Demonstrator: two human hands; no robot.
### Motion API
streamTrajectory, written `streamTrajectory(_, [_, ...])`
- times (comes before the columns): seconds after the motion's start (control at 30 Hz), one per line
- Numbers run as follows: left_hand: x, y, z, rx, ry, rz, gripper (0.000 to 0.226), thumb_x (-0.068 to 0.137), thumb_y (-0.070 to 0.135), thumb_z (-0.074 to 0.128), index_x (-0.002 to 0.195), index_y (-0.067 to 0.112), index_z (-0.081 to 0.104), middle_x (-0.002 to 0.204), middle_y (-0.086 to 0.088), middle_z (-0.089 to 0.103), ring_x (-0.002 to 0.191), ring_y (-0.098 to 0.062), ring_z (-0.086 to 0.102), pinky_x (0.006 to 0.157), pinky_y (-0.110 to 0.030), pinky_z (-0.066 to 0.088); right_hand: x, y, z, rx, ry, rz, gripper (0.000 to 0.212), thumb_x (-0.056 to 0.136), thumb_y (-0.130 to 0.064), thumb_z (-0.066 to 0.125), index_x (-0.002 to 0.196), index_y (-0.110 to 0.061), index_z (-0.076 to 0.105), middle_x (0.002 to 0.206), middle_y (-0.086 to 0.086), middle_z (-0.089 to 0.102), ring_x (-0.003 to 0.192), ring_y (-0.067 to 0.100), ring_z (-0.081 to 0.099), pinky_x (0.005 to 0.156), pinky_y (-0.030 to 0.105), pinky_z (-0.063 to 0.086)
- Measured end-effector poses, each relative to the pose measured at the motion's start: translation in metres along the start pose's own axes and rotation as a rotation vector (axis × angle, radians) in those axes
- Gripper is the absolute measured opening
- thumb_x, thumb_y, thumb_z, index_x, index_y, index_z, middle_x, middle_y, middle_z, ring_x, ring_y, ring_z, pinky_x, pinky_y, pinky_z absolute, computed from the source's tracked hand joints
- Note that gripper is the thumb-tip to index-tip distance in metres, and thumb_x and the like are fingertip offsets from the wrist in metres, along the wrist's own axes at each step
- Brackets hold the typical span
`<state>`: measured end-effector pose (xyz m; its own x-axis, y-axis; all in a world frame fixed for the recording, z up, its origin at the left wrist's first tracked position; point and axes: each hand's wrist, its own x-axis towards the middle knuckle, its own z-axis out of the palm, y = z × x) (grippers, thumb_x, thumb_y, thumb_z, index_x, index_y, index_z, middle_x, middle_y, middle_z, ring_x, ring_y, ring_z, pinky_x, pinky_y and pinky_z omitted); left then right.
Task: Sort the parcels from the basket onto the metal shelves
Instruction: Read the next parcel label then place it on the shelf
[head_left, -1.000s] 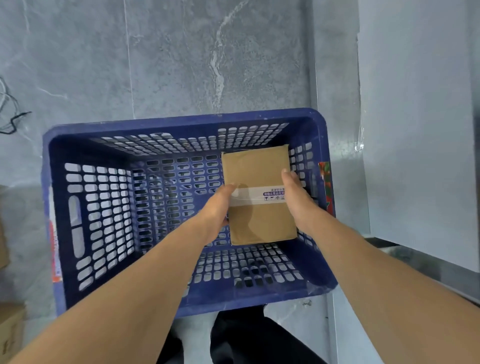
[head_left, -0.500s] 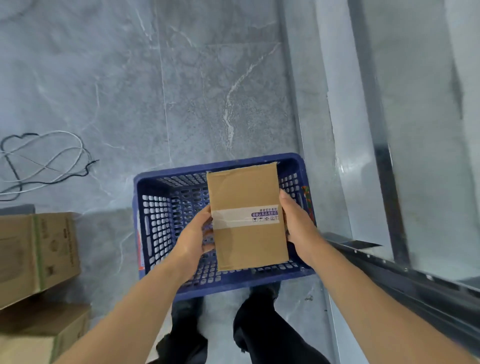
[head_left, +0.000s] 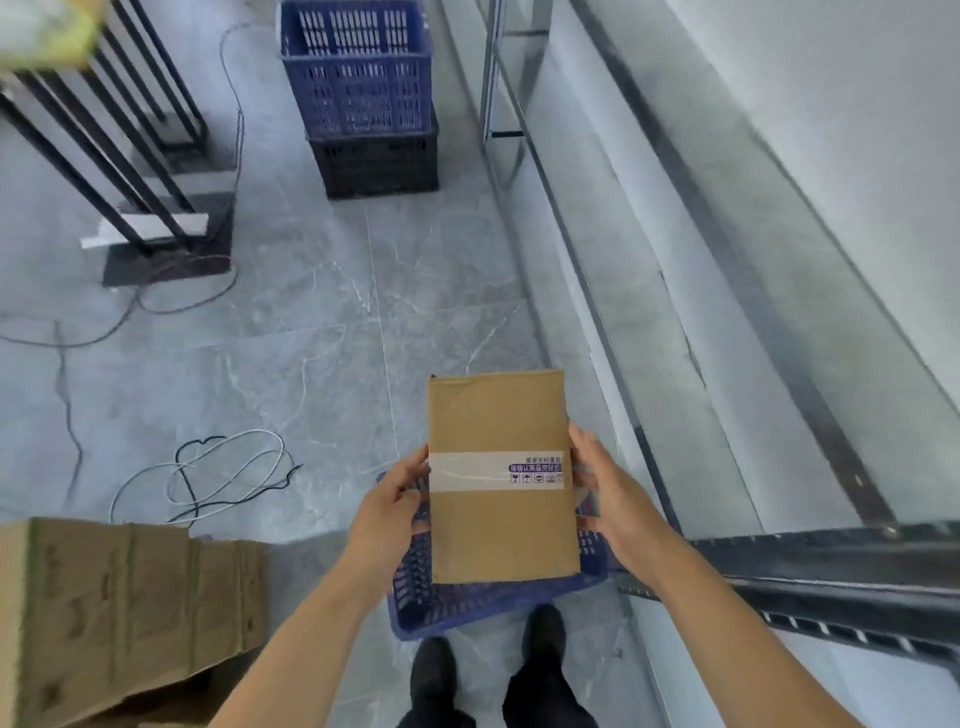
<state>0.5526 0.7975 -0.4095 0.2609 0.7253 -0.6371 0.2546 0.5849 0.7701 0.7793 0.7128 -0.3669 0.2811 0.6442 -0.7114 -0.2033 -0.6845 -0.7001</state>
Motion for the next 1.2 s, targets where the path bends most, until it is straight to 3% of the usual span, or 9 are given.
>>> streamTrajectory(0.2, [-0.089, 0.057, -0.020, 0.055, -0.006, 0.166, 0.055, 0.106, -0.009, 0.038, 0.139, 0.029, 0.059, 0.126, 0.006, 0.070, 0.078, 0.005, 0.074, 0.064, -0.017, 0.059, -0.101, -0.052, 0.006, -0.048, -0.069, -0.183, 0.037, 0.104, -0.062, 0.031, 0.108, -0.068, 0.067, 0.104, -0.020, 0.078, 0.107, 0.006, 0.069, 0.091, 0.033, 0.057])
streamTrajectory(0.3, [-0.118, 0.070, -0.021, 0.076, -0.018, 0.248, 0.053, 0.107, -0.004, 0.044, 0.136, 0.038, 0.058, 0.140, 0.005, 0.066, 0.095, 0.000, 0.075, 0.078, -0.025, 0.061, -0.123, -0.056, -0.003, -0.079, -0.063, -0.332, 0.044, 0.106, -0.045, 0.049, 0.145, -0.062, 0.038, 0.134, -0.023, 0.065, 0.115, -0.009, 0.063, 0.097, 0.024, 0.052])
streamTrajectory(0.47, [-0.179, 0.089, -0.007, 0.257, 0.170, 0.393, 0.054, 0.097, 0.022, 0.071, 0.141, 0.046, 0.051, 0.137, 0.019, 0.061, 0.130, -0.010, 0.055, 0.112, -0.039, 0.046, -0.159, -0.048, -0.026, -0.015, -0.021, -0.508, 0.063, 0.098, -0.037, 0.066, 0.138, -0.073, 0.035, 0.146, -0.018, 0.056, 0.131, 0.006, 0.057, 0.109, 0.039, 0.048])
streamTrajectory(0.6, [-0.233, 0.103, 0.005, 0.245, 0.042, 0.310, 0.097, 0.055, 0.070, 0.085, 0.137, 0.033, 0.049, 0.132, 0.013, 0.068, 0.114, 0.001, 0.068, 0.083, -0.016, 0.055, -0.178, -0.034, -0.031, 0.257, -0.121, -0.515, 0.052, 0.091, -0.028, 0.070, 0.138, -0.045, 0.057, 0.137, -0.008, 0.069, 0.126, 0.011, 0.065, 0.101, 0.032, 0.050])
streamTrajectory(0.67, [-0.255, 0.108, 0.009, 0.224, 0.063, 0.288, 0.090, 0.045, 0.069, 0.083, 0.123, 0.033, 0.055, 0.116, 0.013, 0.074, 0.095, 0.002, 0.074, 0.071, -0.022, 0.059, -0.189, -0.029, -0.026, 0.229, -0.139, -0.510, 0.045, 0.082, -0.039, 0.078, 0.124, -0.049, 0.066, 0.129, -0.008, 0.073, 0.124, 0.018, 0.065, 0.097, 0.033, 0.053])
streamTrajectory(0.77, [-0.271, 0.110, 0.009, 0.129, 0.047, 0.289, 0.074, 0.051, 0.057, 0.088, 0.117, 0.039, 0.061, 0.108, 0.014, 0.079, 0.093, -0.005, 0.077, 0.076, -0.040, 0.065, -0.202, -0.023, -0.022, 0.122, -0.140, -0.519, 0.075, 0.060, -0.067, 0.088, 0.127, -0.059, 0.056, 0.134, -0.007, 0.063, 0.123, 0.015, 0.062, 0.102, 0.039, 0.054])
streamTrajectory(0.87, [-0.278, 0.115, 0.004, 0.058, -0.031, 0.303, 0.061, 0.067, 0.046, 0.087, 0.123, 0.039, 0.063, 0.114, 0.012, 0.079, 0.103, -0.011, 0.077, 0.080, -0.038, 0.066, -0.210, -0.023, -0.020, 0.020, -0.125, -0.582, 0.090, 0.049, -0.082, 0.082, 0.129, -0.070, 0.042, 0.142, -0.018, 0.051, 0.127, 0.002, 0.055, 0.106, 0.035, 0.049])
streamTrajectory(1.03, [-0.271, 0.115, -0.010, -0.015, -0.117, 0.311, 0.061, 0.081, 0.046, 0.077, 0.138, 0.047, 0.058, 0.136, 0.013, 0.071, 0.123, -0.012, 0.068, 0.106, -0.053, 0.054, -0.217, -0.033, -0.014, -0.059, -0.074, -0.541, 0.069, 0.064, -0.095, 0.056, 0.129, -0.074, 0.041, 0.150, -0.023, 0.046, 0.138, 0.003, 0.046, 0.121, 0.043, 0.036])
streamTrajectory(1.2, [-0.270, 0.126, -0.014, -0.067, -0.216, 0.285, 0.039, 0.106, 0.036, 0.053, 0.135, 0.063, 0.056, 0.134, 0.029, 0.064, 0.125, -0.004, 0.063, 0.086, -0.057, 0.063, -0.228, -0.046, -0.003, 0.108, -0.166, -0.434, 0.049, 0.088, -0.076, 0.052, 0.128, -0.050, 0.066, 0.135, -0.010, 0.071, 0.130, 0.016, 0.063, 0.115, 0.050, 0.045])
